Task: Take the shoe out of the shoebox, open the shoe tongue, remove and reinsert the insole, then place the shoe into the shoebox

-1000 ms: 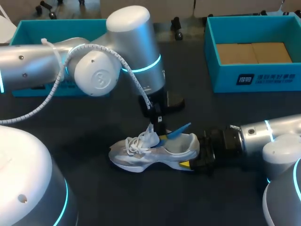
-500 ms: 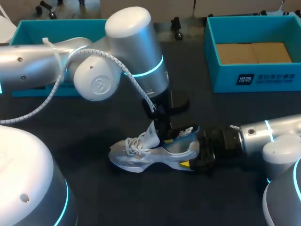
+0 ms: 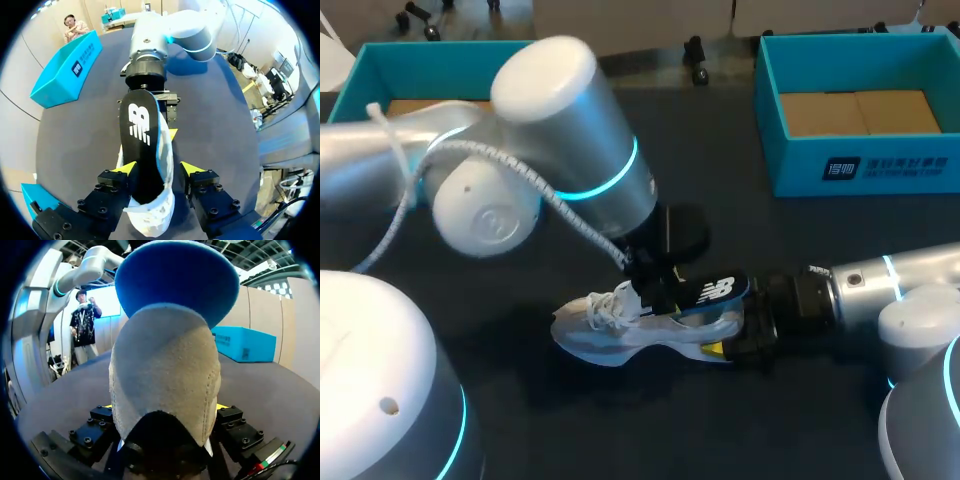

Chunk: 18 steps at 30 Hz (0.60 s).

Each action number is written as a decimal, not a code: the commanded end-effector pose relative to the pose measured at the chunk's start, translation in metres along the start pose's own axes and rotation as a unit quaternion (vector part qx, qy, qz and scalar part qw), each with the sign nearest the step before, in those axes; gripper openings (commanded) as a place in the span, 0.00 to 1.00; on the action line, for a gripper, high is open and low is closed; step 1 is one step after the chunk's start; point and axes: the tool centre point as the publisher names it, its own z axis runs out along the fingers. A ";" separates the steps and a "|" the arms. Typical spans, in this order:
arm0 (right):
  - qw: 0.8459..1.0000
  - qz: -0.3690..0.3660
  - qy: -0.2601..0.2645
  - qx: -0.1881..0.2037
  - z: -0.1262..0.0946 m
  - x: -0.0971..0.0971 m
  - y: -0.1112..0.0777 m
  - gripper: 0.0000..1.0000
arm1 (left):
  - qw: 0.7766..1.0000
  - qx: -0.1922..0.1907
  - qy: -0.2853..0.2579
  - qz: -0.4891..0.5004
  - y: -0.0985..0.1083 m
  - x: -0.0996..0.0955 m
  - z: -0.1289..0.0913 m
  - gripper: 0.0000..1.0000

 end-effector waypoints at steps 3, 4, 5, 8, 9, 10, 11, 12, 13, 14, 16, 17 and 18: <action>1.000 0.000 0.000 0.003 0.000 0.001 0.001 0.00 | 0.998 0.026 -0.056 0.003 0.002 0.014 0.004 0.55; 1.000 0.000 0.000 0.003 0.000 0.001 0.001 0.00 | 0.998 0.025 -0.062 0.002 0.000 0.014 0.005 0.53; 1.000 0.000 0.000 0.003 0.000 0.001 0.001 0.00 | 0.997 0.027 -0.066 0.001 -0.001 0.014 0.006 0.53; 1.000 0.000 0.000 0.003 0.000 0.001 0.001 0.00 | 0.996 0.025 -0.080 0.001 -0.005 0.013 0.010 0.53; 1.000 0.000 0.000 0.003 0.000 0.001 0.001 0.00 | 0.996 0.023 -0.080 0.002 -0.006 0.013 0.012 0.52; 1.000 0.000 0.000 0.003 0.000 0.001 0.001 0.00 | 0.996 0.022 -0.087 0.003 -0.007 0.014 0.014 0.52; 1.000 0.000 0.000 0.003 0.000 0.001 0.001 0.00 | 0.996 0.022 -0.091 0.004 -0.008 0.014 0.015 0.50; 1.000 0.000 0.000 0.003 0.000 0.001 0.001 0.00 | 0.995 0.021 -0.096 0.004 -0.009 0.015 0.017 0.49; 1.000 0.000 0.000 0.003 0.000 0.001 0.001 0.00 | 0.995 0.021 -0.102 0.004 -0.010 0.015 0.018 0.49; 1.000 0.000 0.000 0.003 0.000 0.001 0.001 0.00 | 0.994 0.021 -0.107 0.003 -0.012 0.015 0.020 0.49; 1.000 0.000 0.000 0.003 0.000 0.001 0.001 0.00 | 0.993 0.020 -0.120 0.004 -0.015 0.015 0.022 0.49; 1.000 0.000 0.000 0.003 0.000 0.001 0.001 0.00 | 0.992 0.021 -0.127 0.003 -0.016 0.015 0.024 0.48; 1.000 0.000 0.000 0.003 0.000 0.001 0.001 0.00 | 0.991 0.021 -0.128 0.003 -0.018 0.015 0.025 0.47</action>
